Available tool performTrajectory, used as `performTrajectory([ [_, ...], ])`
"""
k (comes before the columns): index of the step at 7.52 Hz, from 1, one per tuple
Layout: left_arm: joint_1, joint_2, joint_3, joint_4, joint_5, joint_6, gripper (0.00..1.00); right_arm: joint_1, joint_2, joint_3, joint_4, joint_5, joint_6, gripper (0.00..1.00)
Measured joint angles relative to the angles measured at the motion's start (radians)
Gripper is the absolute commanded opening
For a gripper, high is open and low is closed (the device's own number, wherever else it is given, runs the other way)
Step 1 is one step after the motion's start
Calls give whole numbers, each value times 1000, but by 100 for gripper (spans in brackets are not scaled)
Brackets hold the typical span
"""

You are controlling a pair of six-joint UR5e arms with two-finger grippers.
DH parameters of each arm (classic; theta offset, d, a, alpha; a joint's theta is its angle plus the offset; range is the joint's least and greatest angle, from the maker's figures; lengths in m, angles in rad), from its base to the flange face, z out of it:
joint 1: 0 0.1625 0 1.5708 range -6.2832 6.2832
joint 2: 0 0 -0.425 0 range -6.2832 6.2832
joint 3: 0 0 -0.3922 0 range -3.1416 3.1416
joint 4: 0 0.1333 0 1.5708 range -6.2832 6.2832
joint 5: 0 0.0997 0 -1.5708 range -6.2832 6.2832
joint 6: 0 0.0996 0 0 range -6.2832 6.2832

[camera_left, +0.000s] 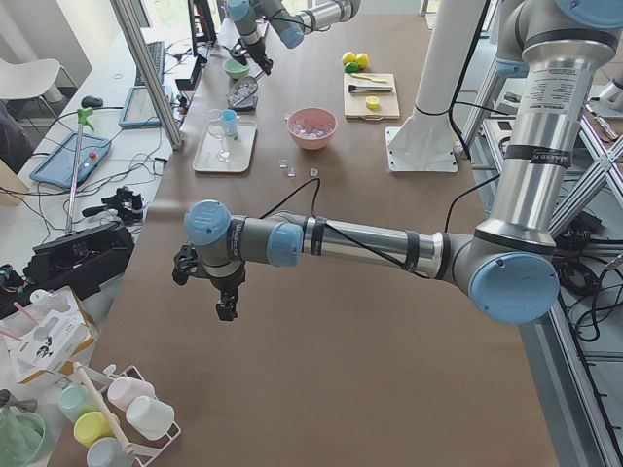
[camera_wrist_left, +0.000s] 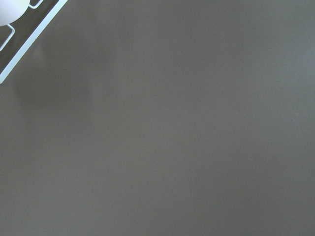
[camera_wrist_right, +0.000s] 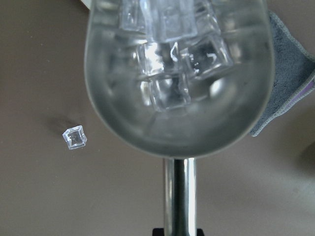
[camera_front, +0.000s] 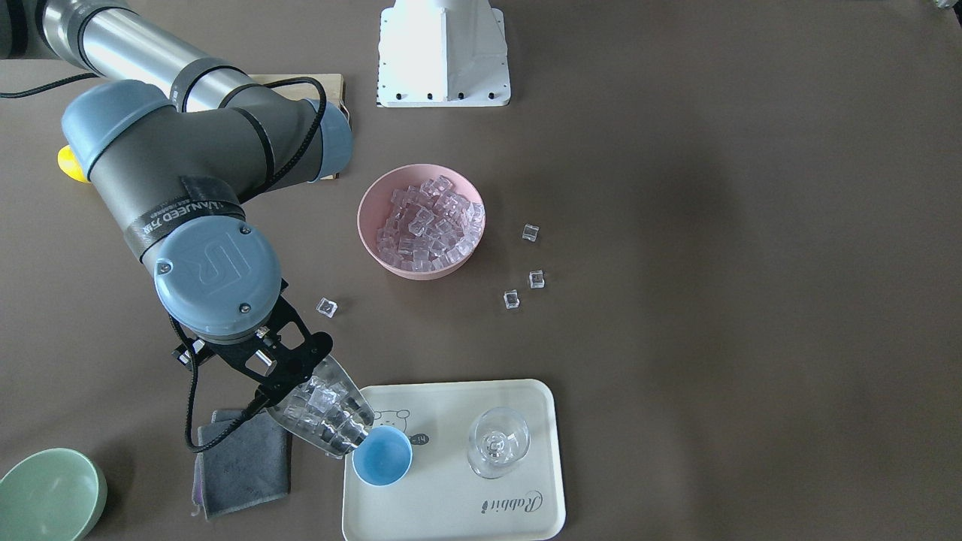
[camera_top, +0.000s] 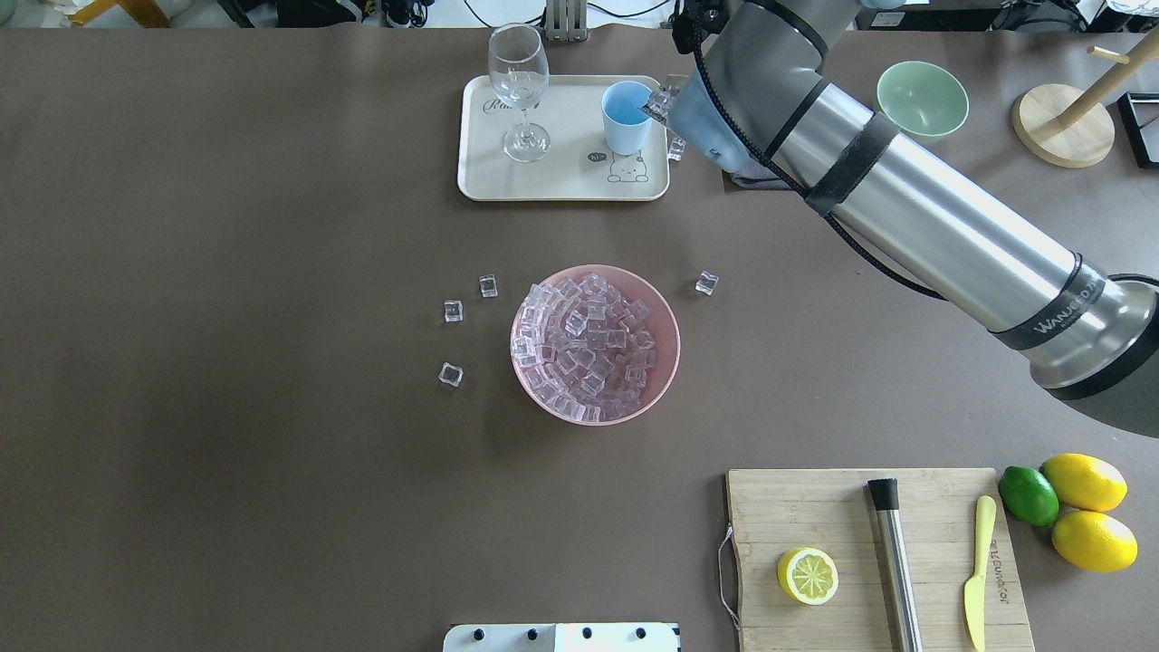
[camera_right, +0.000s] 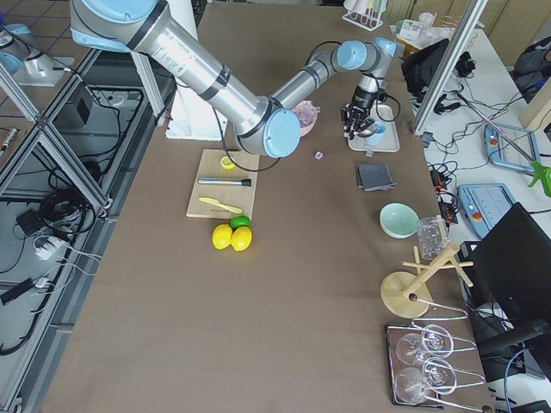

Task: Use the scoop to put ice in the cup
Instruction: 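Carry the ice-filled scoop over the light-blue cup with the right gripper, then tilt the scoop to pour ice into the light-blue cup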

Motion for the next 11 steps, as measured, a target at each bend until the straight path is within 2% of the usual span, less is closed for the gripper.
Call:
performTrajectory([
  [3, 0, 24, 6, -4, 0, 1, 99, 0, 61, -80, -41, -29, -49, 0],
  [11, 1, 12, -10, -50, 2, 3, 99, 0, 157, -204, -98, -83, -96, 0],
])
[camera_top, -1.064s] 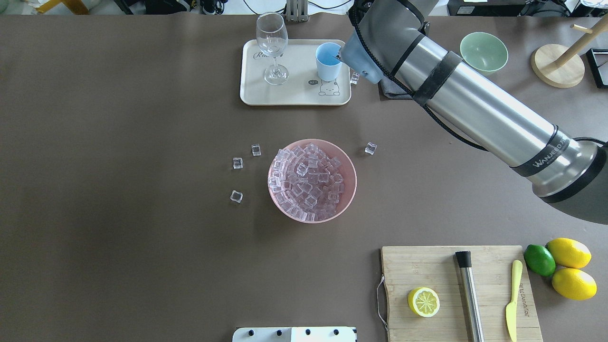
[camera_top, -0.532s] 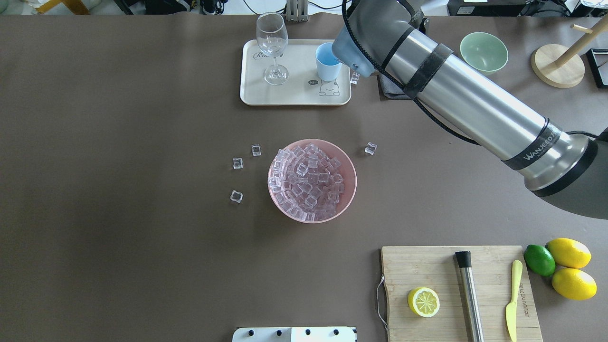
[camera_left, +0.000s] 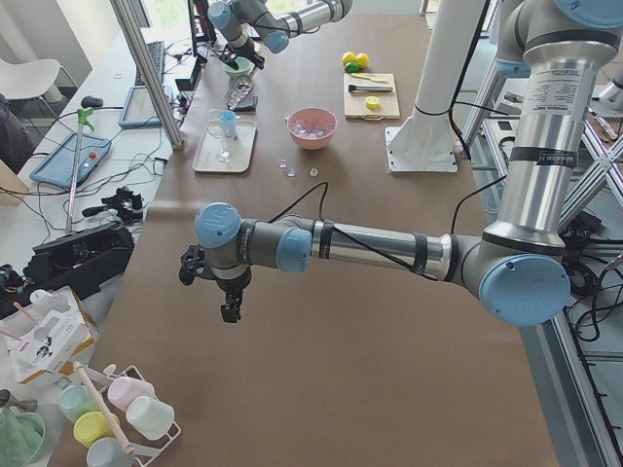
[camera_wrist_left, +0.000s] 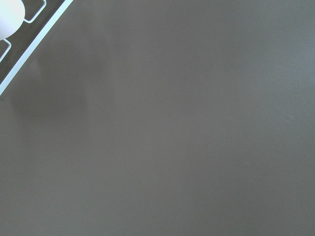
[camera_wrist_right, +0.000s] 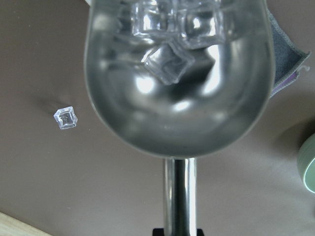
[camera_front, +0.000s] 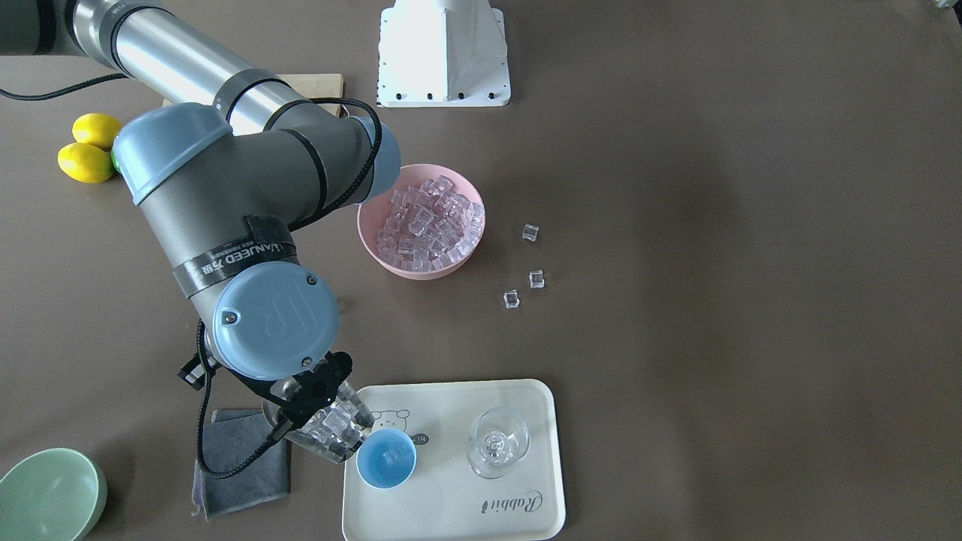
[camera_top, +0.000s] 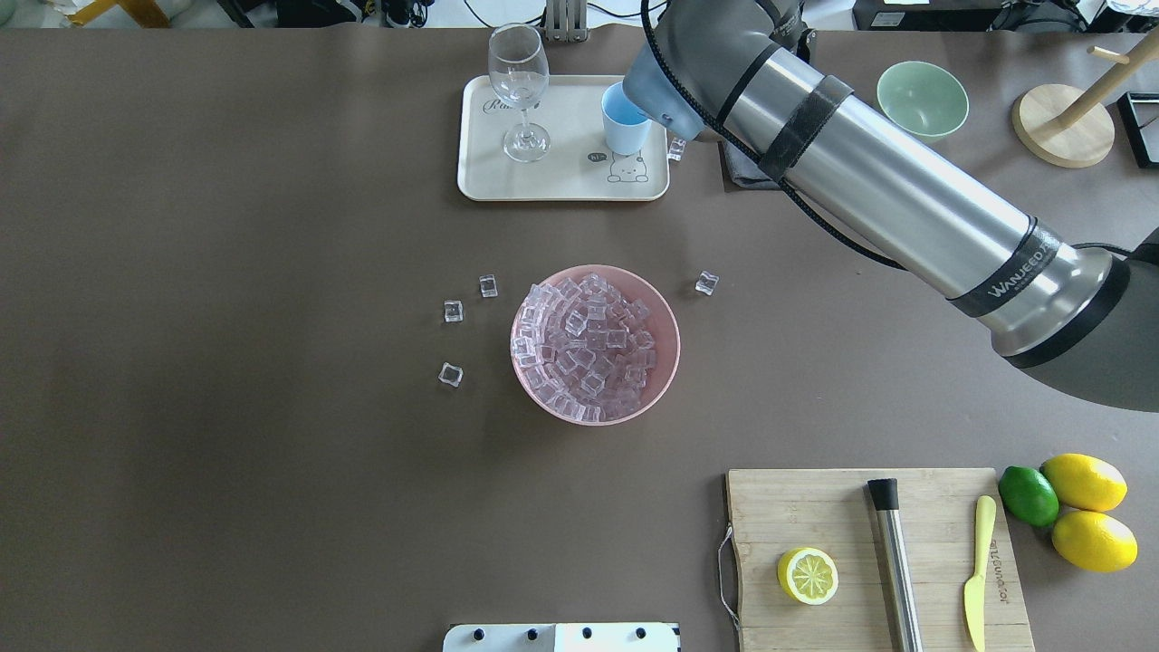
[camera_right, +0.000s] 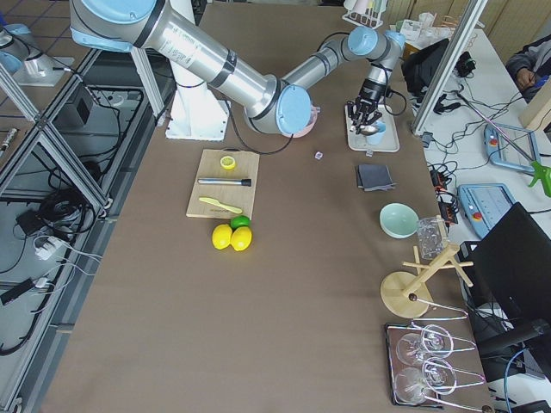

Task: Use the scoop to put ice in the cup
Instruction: 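Tilt the scoop to pour ice into the light-blue cup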

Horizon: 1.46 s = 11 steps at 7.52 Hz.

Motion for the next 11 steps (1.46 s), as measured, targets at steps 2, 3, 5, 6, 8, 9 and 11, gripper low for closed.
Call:
performTrajectory([
  [2, 0, -2, -2, 0, -1, 0, 99, 0, 32, -25, -18, -12, -1, 0],
  [3, 0, -2, -2, 0, -1, 0, 99, 0, 44, -37, -22, -23, -2, 0],
  [5, 0, -6, -2, 0, -2, 0, 99, -1, 54, -54, -23, -38, -21, 0],
  [6, 0, -8, -2, 0, -1, 0, 99, -1, 57, -62, -23, -46, -29, 0],
  [8, 0, -10, -2, 0, -1, 0, 99, -1, 69, -79, -24, -56, -45, 0],
  [9, 1, -10, -2, 0, -1, 0, 99, -2, 78, -90, -24, -66, -48, 0],
  [11, 1, -13, -2, 1, 0, 0, 99, -2, 89, -99, -24, -82, -59, 0],
])
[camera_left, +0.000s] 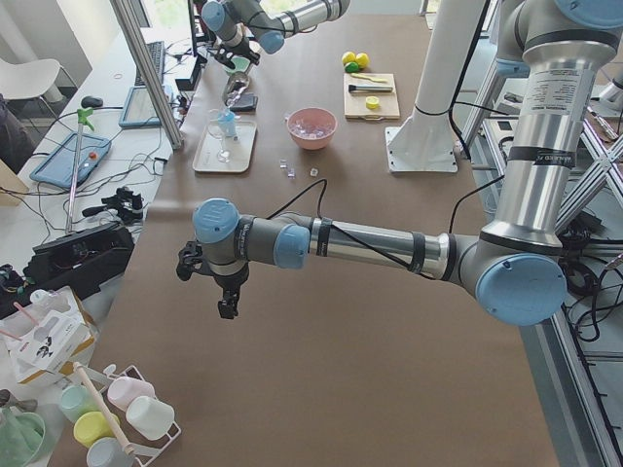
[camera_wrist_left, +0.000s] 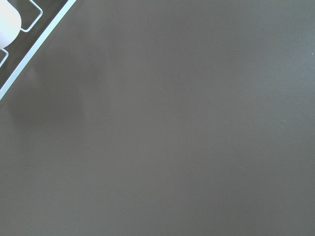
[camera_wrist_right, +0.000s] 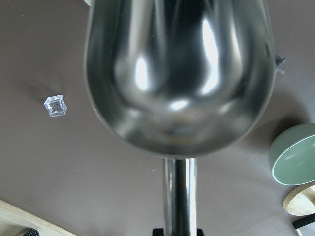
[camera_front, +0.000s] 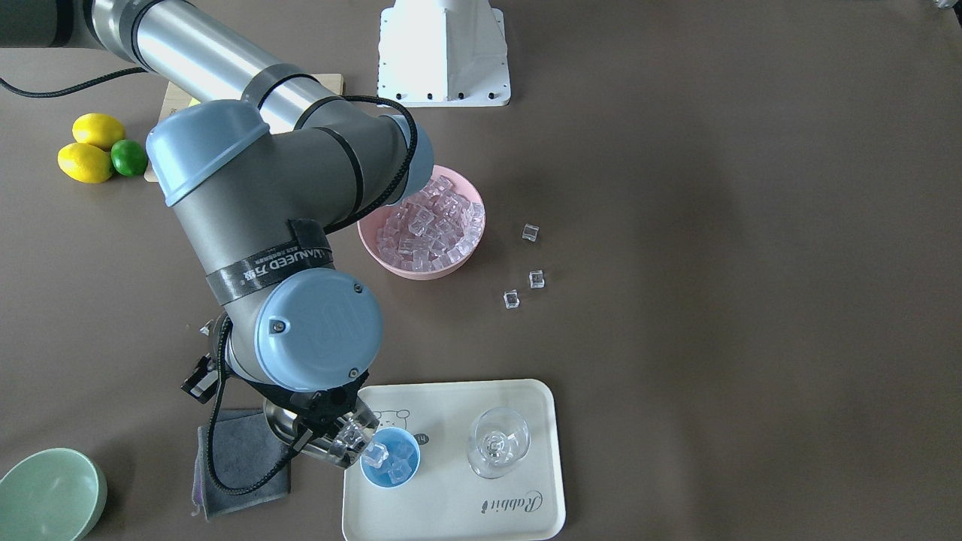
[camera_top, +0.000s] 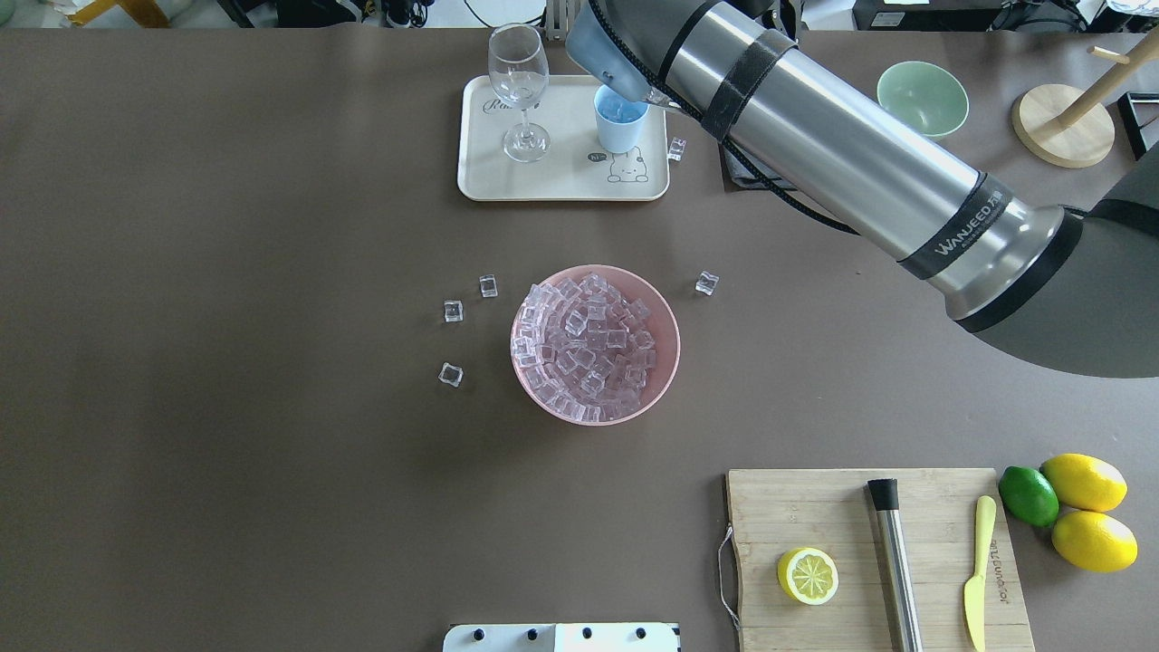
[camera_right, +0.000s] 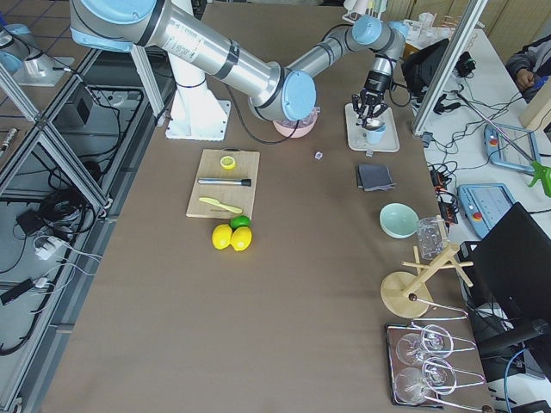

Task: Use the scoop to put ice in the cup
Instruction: 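Tilt the scoop to pour ice into the light-blue cup, then return the empty scoop to its spot with the right gripper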

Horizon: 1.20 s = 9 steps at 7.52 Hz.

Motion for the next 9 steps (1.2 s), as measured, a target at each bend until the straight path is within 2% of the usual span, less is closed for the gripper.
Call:
performTrajectory([
  [3, -1, -2, -4, 0, -1, 0, 99, 0, 7, 1, 0, -12, -9, 0],
  [4, -1, -2, -6, 0, -1, 0, 99, 0, -8, 34, -3, -12, -8, 0],
  [5, -1, -2, -7, 0, -1, 0, 99, 0, -51, 115, -16, -9, -3, 0],
  [8, 0, -3, -9, 0, -1, 0, 99, 5, -308, 519, -47, 36, 73, 0],
  [9, 0, -3, -10, 2, -2, 0, 99, 28, -431, 675, -48, 69, 145, 0],
])
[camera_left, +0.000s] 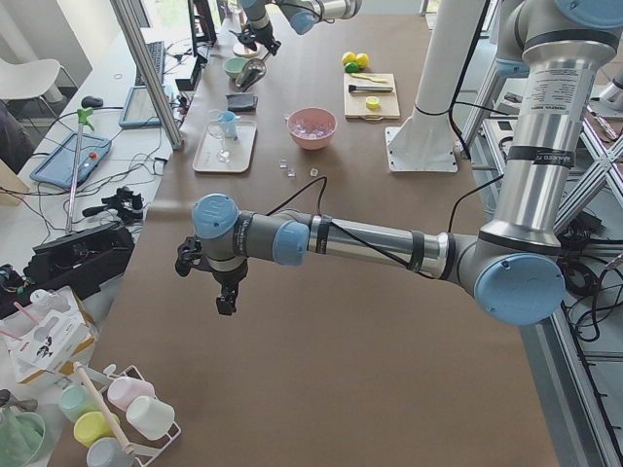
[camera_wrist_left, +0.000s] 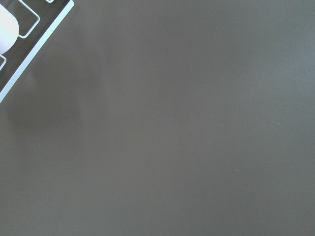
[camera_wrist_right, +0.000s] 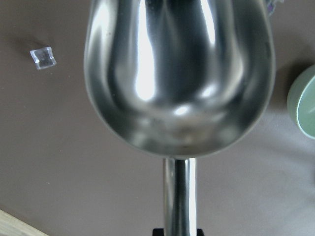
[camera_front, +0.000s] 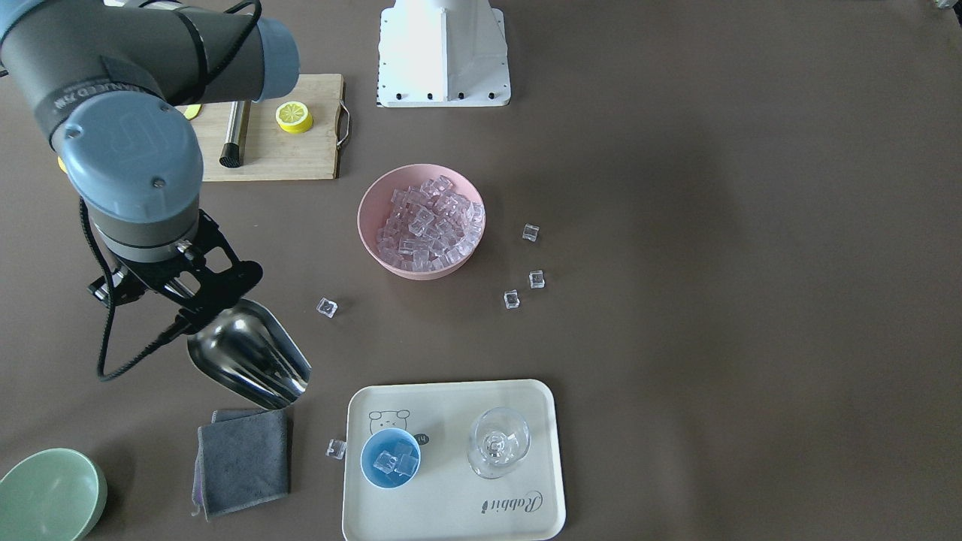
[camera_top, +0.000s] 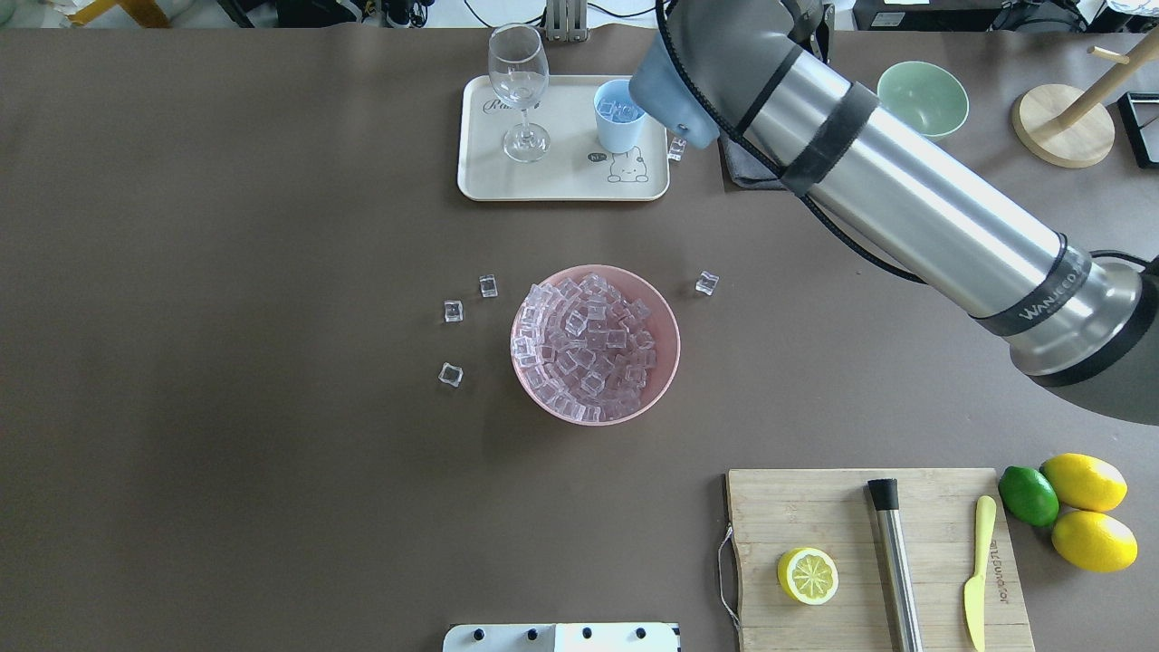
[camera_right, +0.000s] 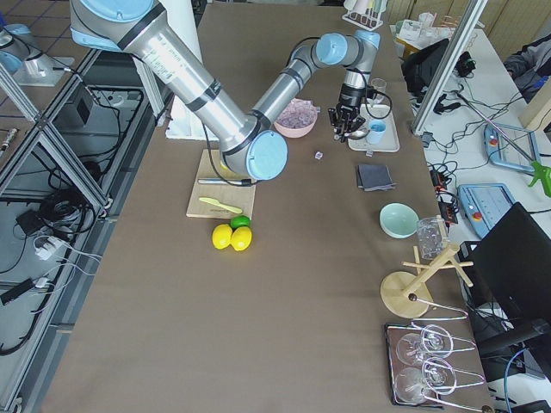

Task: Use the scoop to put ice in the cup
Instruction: 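Return the empty scoop to its spot with the right gripper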

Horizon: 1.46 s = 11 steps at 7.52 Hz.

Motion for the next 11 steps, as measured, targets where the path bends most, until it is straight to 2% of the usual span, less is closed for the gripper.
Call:
performTrajectory([
  [2, -1, 5, -1, 3, -2, 0, 99, 63, -259, 260, 20, 86, 226, 0],
  [4, -1, 15, -2, -1, -5, 1, 99, 163, -522, 350, 150, 216, 366, 0],
  [5, 0, 17, 2, -1, -5, 1, 99, 217, -656, 348, 264, 294, 389, 0],
  [7, 9, 18, 20, 0, -1, 0, 99, 275, -837, 281, 474, 368, 408, 0],
  [10, 55, 13, 39, 0, 10, -4, 99, 286, -913, 113, 703, 384, 446, 0],
  [11, 53, 16, 35, 0, 22, -4, 99, 286, -927, 82, 742, 384, 449, 10],
])
